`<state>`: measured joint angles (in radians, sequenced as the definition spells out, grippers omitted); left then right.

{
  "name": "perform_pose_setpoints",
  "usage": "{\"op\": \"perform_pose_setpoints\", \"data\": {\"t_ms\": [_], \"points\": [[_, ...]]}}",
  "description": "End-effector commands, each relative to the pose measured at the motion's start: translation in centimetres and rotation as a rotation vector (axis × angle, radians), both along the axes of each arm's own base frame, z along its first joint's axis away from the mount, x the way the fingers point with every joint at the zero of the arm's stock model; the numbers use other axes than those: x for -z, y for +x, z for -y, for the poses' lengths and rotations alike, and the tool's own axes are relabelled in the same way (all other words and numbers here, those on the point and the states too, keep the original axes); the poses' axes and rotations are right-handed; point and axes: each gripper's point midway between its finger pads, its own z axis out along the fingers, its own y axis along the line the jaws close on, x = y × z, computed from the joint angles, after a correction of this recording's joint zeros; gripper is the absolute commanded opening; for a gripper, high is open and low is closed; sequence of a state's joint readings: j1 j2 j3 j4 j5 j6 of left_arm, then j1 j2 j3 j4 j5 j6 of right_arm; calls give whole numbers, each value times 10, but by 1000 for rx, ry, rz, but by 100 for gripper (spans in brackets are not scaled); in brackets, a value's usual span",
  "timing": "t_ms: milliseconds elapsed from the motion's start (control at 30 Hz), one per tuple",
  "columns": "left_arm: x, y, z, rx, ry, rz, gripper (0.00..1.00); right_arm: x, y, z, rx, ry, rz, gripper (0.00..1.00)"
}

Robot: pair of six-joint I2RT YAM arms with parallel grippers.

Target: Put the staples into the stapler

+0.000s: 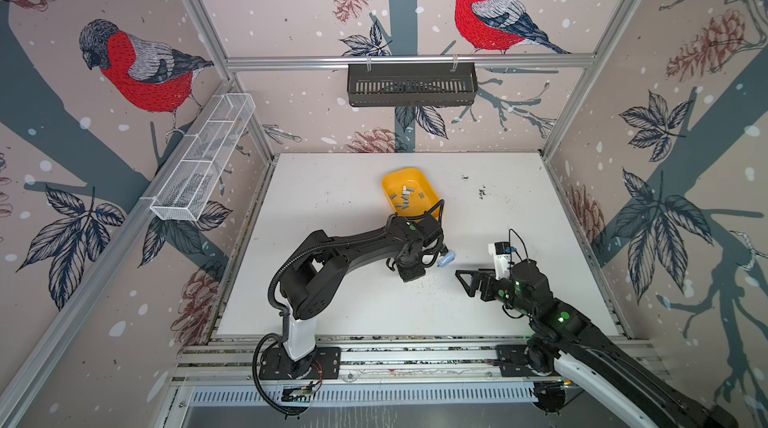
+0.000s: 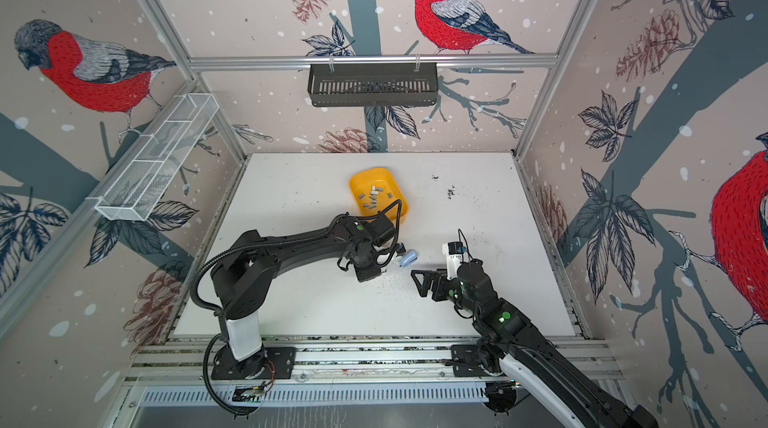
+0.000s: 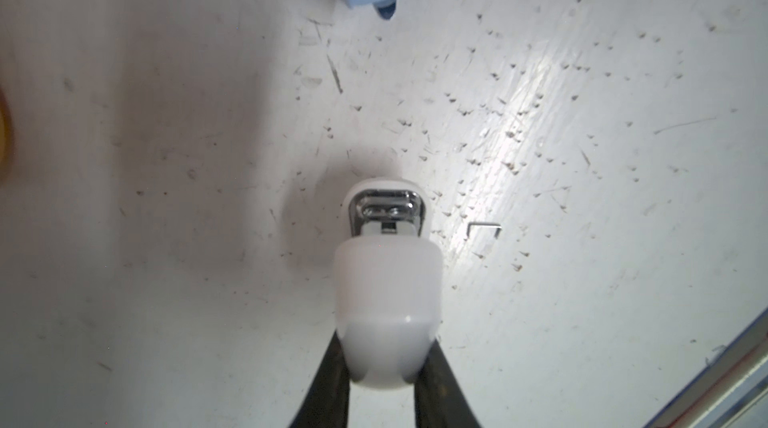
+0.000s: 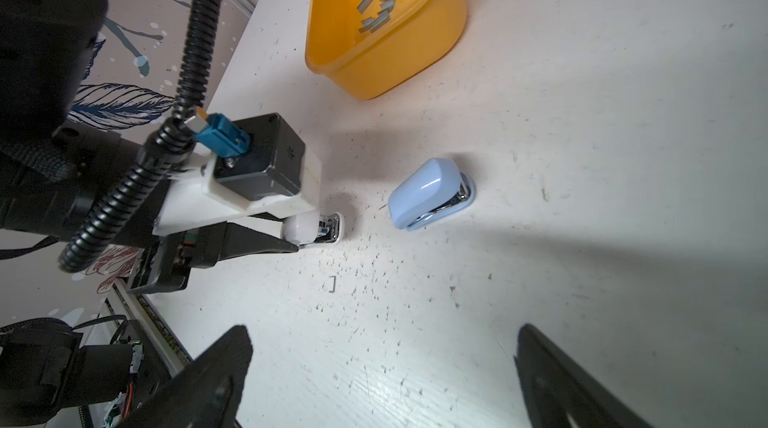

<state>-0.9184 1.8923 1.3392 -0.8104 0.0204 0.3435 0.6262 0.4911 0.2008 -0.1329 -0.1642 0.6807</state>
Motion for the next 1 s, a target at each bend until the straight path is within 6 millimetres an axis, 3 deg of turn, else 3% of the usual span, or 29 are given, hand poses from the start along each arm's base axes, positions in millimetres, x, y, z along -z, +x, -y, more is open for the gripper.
{"op": "perform_pose_setpoints", "data": {"t_ms": [0,267,500,600,733,800,967], "points": [[2,-4,-4,20,21,-26,14,-2,2,1,5,-1,16,100],[14,-7,-2,19,35,-63,23,-7,3,0,6,5,20,100],[15,-7,-5,11,40,-59,40,-15,5,1,19,18,34,100],[11,-7,-6,3,30,-51,53,-18,5,1,19,19,39,100],[4,-5,-9,-16,27,-29,85,-23,6,1,21,21,50,100],[-3,-4,-10,-28,15,-10,96,-25,7,1,23,20,56,100],[-36,2,-8,-70,-92,49,97,-33,13,5,54,15,79,100]]}}
